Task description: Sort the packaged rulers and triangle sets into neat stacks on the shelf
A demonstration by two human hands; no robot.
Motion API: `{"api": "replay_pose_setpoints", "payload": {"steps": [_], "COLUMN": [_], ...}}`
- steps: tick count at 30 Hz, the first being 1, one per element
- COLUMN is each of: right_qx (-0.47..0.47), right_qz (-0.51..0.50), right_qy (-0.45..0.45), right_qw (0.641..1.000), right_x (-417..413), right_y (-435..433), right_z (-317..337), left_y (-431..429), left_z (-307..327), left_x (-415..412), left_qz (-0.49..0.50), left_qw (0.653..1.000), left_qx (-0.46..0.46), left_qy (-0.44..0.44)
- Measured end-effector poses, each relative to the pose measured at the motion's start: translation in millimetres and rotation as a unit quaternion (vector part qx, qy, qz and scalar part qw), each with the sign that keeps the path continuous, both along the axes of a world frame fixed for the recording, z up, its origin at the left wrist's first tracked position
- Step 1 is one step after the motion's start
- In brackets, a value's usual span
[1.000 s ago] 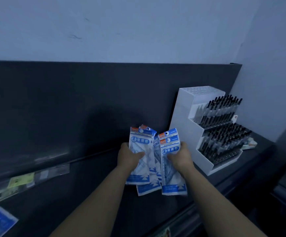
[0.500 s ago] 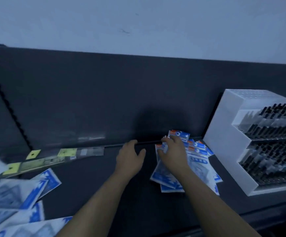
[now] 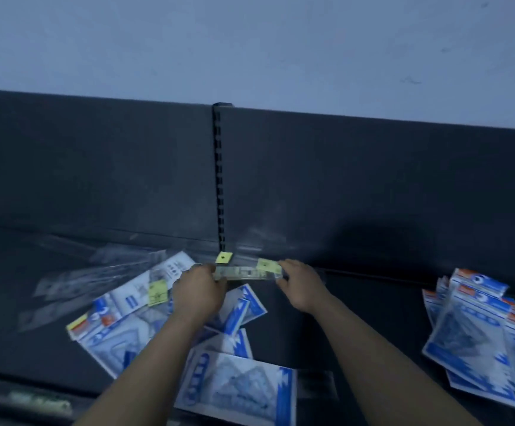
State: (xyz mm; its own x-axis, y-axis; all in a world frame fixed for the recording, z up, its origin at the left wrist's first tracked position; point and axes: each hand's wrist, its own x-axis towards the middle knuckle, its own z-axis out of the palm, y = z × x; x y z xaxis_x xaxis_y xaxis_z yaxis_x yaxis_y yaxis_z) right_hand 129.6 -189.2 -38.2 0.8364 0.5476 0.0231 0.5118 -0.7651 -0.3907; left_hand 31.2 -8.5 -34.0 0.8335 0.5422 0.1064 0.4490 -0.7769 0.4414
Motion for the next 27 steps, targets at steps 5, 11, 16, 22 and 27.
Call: {"api": "replay_pose_setpoints", "payload": {"steps": [5,11,16,22,27], "right_qx": [-0.058,-0.086,-0.032,0.005,0.055], "right_qz": [-0.039,-0.095,-0.128,-0.186,-0.172], "right_qy": [0.027,0.095,0.124,0.124,0.121], "right_qw": [0.997,0.987,0.984,0.975,0.976], "right_x": [-1.6,-6.8,-12.2,-21.9,-27.1], "right_y": [45.8,73.2,85.0,70.1,72.9], "right_z": [-7.3,-9.5,-9.6,-1.5,1.9], "left_y": [64.8,104.3,141.3,157.9,149.0], "left_z": [-10.4,-18.4,-20.6,-20.3,-21.4], "left_x": [-18.8,-24.4,-31.0,-36.4,-31.6], "left_qz": [-0.013,-0.035,-0.016,-0.017,-0.036], "left_qw": [0.999,0.998,0.993,0.988,0.99], "left_qx": [0.004,0.023,0.008,-0.021,-0.007], "left_qy": [0.036,0.041,0.116,0.154,0.133]}}
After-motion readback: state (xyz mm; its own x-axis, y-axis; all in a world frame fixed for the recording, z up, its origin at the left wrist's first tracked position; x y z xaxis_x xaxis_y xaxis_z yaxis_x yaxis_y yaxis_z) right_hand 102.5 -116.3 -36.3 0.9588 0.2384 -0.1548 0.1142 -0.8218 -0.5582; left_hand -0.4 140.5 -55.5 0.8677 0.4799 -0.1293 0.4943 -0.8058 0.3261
